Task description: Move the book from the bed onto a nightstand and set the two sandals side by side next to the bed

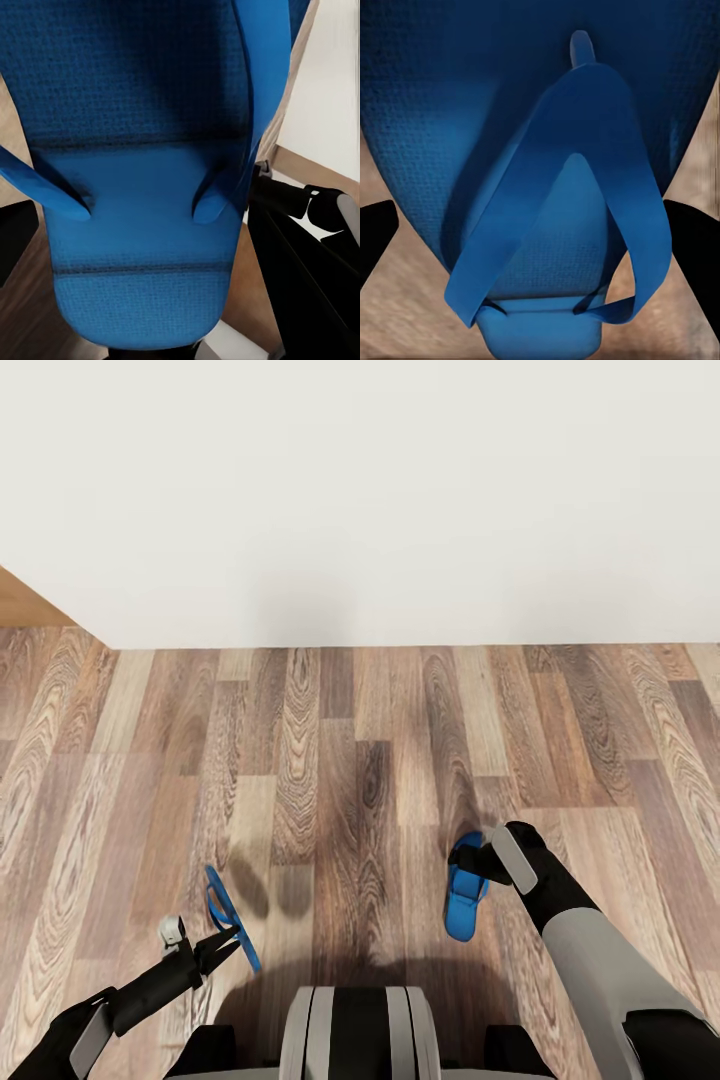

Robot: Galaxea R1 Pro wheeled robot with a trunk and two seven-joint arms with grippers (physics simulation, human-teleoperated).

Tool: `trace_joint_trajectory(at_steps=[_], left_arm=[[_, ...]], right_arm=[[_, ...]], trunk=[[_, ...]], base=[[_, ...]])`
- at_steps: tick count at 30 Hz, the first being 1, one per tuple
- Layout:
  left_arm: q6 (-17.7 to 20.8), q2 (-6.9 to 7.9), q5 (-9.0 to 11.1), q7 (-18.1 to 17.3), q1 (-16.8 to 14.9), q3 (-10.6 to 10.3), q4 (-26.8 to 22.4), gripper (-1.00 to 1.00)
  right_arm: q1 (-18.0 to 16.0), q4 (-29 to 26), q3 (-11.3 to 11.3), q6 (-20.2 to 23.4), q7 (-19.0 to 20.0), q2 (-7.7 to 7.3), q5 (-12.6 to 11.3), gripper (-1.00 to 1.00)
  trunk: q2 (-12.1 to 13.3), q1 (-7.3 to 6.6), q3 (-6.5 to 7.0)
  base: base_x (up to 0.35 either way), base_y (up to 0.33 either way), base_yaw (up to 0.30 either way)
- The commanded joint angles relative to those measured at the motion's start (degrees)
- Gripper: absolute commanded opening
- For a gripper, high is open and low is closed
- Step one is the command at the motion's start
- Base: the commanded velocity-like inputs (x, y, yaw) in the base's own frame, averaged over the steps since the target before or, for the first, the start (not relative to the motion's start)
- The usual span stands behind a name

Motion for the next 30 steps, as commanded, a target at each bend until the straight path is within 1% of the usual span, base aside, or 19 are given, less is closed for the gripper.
trace_joint_trajectory(at_steps=[1,30], left_arm=[[0.51,0.00,0.01,-0.21,-0.01,0.05,0.01,-1.00],[0.65,0.01,0.00,-0.10,-0.01,-0.03,0.01,-1.00]], right_arm=[[-0.01,-0.06,0.24,0.09,-0.56,-0.06,-0.59,-1.00],[-0.01,-0.03,0.31,-0.05,-0.71,-0.06,-0.51,-1.00]], trunk=[[0.00,-0.03,0.20],[0.39,-0.78,6.62]], base=[[0.000,0.000,0.000],[0.000,0.000,0.000]])
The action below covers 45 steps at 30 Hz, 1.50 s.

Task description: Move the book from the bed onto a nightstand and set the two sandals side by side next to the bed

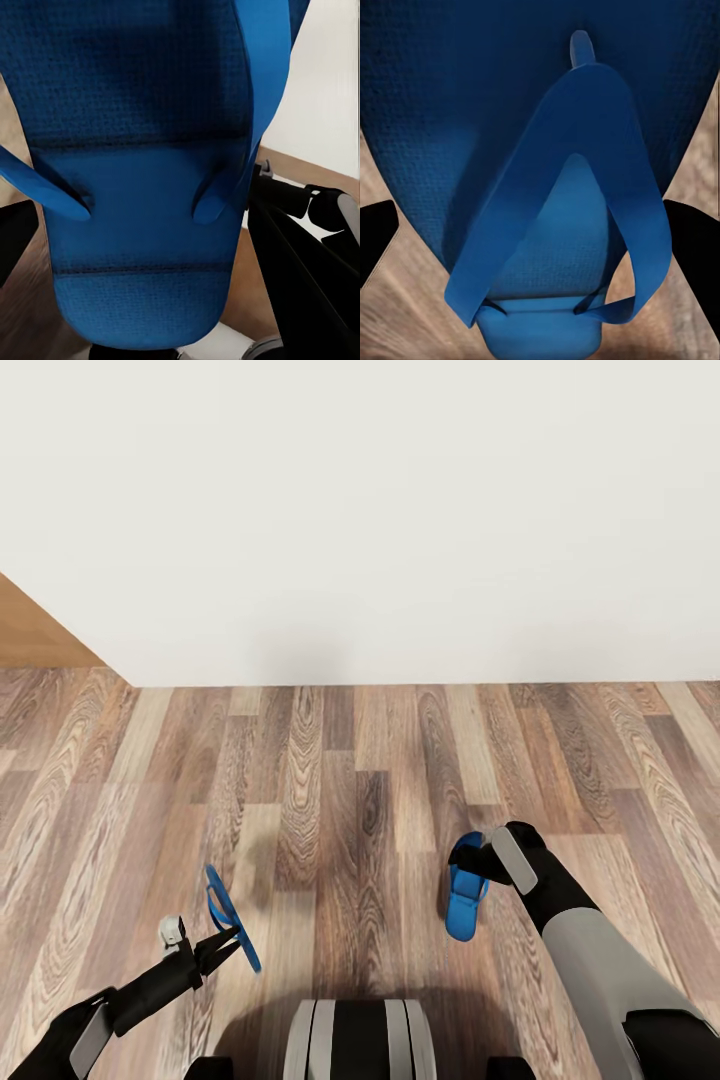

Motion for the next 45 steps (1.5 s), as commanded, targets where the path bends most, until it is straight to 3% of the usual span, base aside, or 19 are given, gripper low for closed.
trace_joint_trajectory(at_steps=[1,45], left_arm=[[0.50,0.00,0.02,-0.22,-0.01,0.05,0.01,-1.00],[0.72,0.00,-0.07,-0.05,-0.01,-0.28,0.00,-1.00]], right_arm=[[-0.01,-0.05,0.26,0.11,-0.54,-0.06,-0.59,-1.00],[0.02,0.00,0.17,0.12,-0.54,-0.06,-0.56,-1.00]], trunk=[[0.00,-0.03,0.20],[0.59,-1.17,9.94]], base=[[0.000,0.000,0.000],[0.000,0.000,0.000]])
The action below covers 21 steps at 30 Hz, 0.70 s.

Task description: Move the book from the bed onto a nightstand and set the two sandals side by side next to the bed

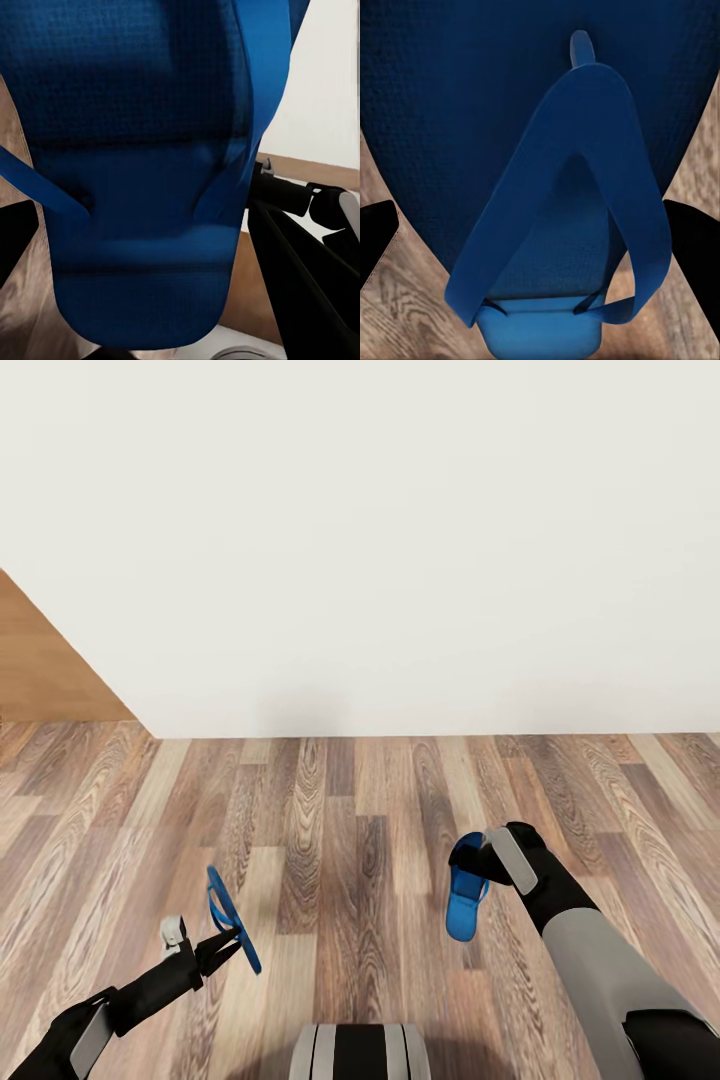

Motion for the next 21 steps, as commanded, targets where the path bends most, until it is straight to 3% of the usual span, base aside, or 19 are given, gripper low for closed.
trace_joint_trajectory(at_steps=[1,21], left_arm=[[0.49,0.00,0.02,-0.21,-0.02,0.05,0.01,-1.00],[0.49,0.00,-0.03,-0.05,-0.02,0.03,0.01,-1.00]], right_arm=[[-0.02,-0.06,0.25,0.11,-0.54,-0.06,-0.60,-1.00],[-0.05,-0.06,0.25,0.08,-0.49,-0.06,-0.62,-1.00]], trunk=[[0.00,-0.03,0.19],[0.27,-0.55,4.62]], base=[[0.000,0.000,0.000],[0.000,0.000,0.000]])
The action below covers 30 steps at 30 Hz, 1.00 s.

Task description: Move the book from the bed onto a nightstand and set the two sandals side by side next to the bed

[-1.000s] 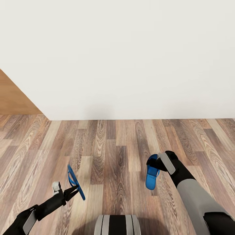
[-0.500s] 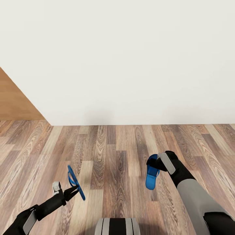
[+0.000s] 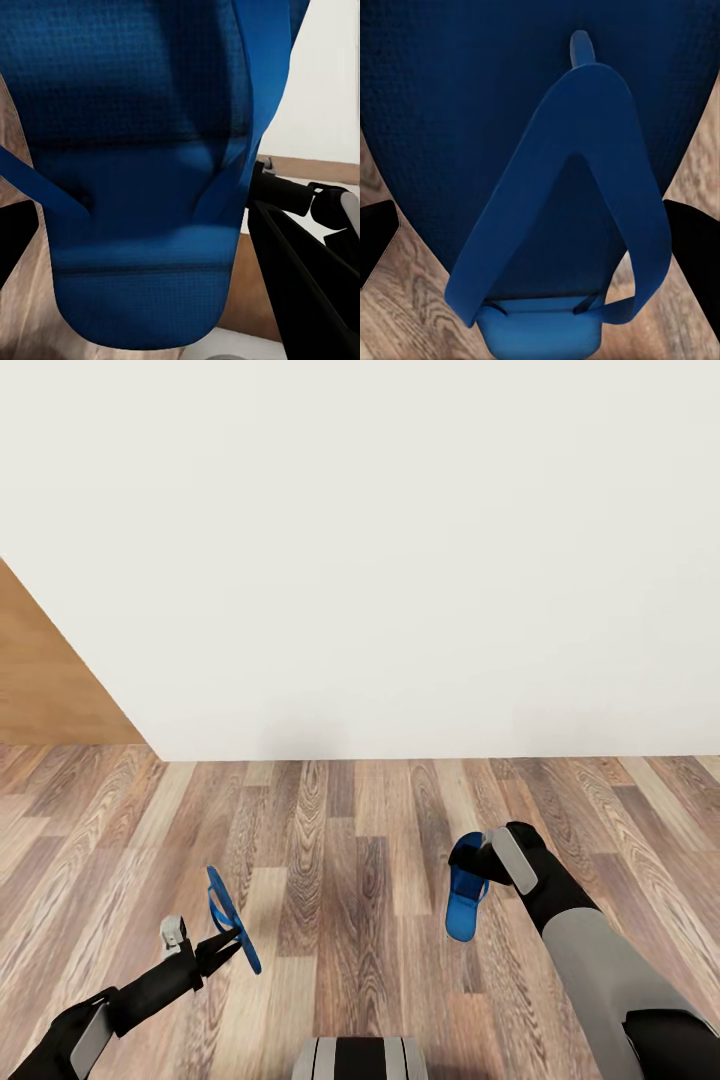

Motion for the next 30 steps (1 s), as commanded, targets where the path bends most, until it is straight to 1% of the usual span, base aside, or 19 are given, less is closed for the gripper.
trace_joint_trajectory(at_steps=[1,4,9,12,17,19,21,24,25,27,28,29,30], left_arm=[[0.49,0.00,0.00,-0.19,-0.02,0.05,0.01,-1.00],[0.49,0.00,-0.35,-0.14,-0.02,0.05,0.01,-1.00],[0.47,0.00,-2.06,-0.16,-0.02,0.12,0.01,-1.00],[0.43,0.00,-2.76,-0.13,-0.02,0.13,0.01,-1.00],[0.40,0.00,-3.25,0.50,-0.02,0.20,-0.01,-1.00],[0.40,0.00,-3.34,1.47,-0.02,0.21,-0.04,-1.00],[0.43,0.00,-3.36,3.35,-0.02,0.22,-0.11,-1.00],[0.37,-0.04,-3.40,5.18,-0.02,0.22,-0.22,-1.00],[0.35,-0.06,-3.39,6.66,-0.02,0.22,-0.26,-1.00],[0.38,-0.09,-3.37,9.94,-0.02,0.28,-0.35,-1.00],[0.40,-0.30,-3.34,14.14,-0.02,0.28,-0.47,-1.00],[0.40,-0.43,-3.33,15.81,-0.02,0.28,-0.54,-1.00],[0.40,-0.48,-3.32,16.61,-0.02,0.27,-0.57,-1.00]], right_arm=[[-0.02,-0.06,0.24,0.10,-0.53,-0.06,-0.59,-1.00],[0.00,-0.06,0.18,0.07,-0.49,-0.06,-0.63,-1.00],[0.06,-0.06,0.07,0.06,-0.40,-0.12,-0.70,-1.00],[0.06,-0.06,-0.03,0.06,-0.36,-0.14,-0.71,-1.00],[0.07,-0.02,-0.13,0.11,-0.25,-0.25,-0.72,-1.00],[0.07,0.04,-0.18,0.12,-0.16,-0.33,-0.74,-1.00],[0.11,0.08,-0.23,0.13,0.00,-0.38,-0.85,-1.00],[0.14,0.10,-0.30,0.14,0.11,-0.55,-0.91,-1.00],[0.14,0.11,-0.32,0.14,0.14,-0.86,-0.92,-1.00],[0.20,0.13,-0.35,0.14,0.27,-2.11,-1.04,-1.00],[0.36,0.61,-0.39,0.14,0.41,-3.65,-1.15,-1.00],[0.41,0.75,-0.43,0.12,0.46,-4.16,-1.17,-1.00],[0.41,0.80,-0.45,0.13,0.47,-4.42,-1.19,-1.00]], trunk=[[0.00,-0.03,0.19],[0.04,-0.11,0.85],[0.11,-0.24,1.96],[0.15,-0.32,2.62],[0.22,-0.45,3.73],[0.24,-0.50,4.18],[0.27,-0.55,4.62],[0.31,-0.63,5.28],[0.32,-0.65,5.50],[0.35,-0.70,5.95],[0.36,-0.73,6.17],[0.38,-0.75,6.39],[0.39,-0.78,6.61]], base=[[0.000,0.000,0.000],[0.000,0.000,0.000],[0.000,0.000,0.000],[0.000,0.000,0.000],[0.000,0.000,0.000],[0.000,0.000,0.000],[0.000,0.000,0.000],[0.000,0.000,0.000],[0.000,0.000,0.000],[0.000,0.000,0.000],[0.000,0.000,0.000],[0.000,0.000,0.000],[0.000,0.000,0.000]])
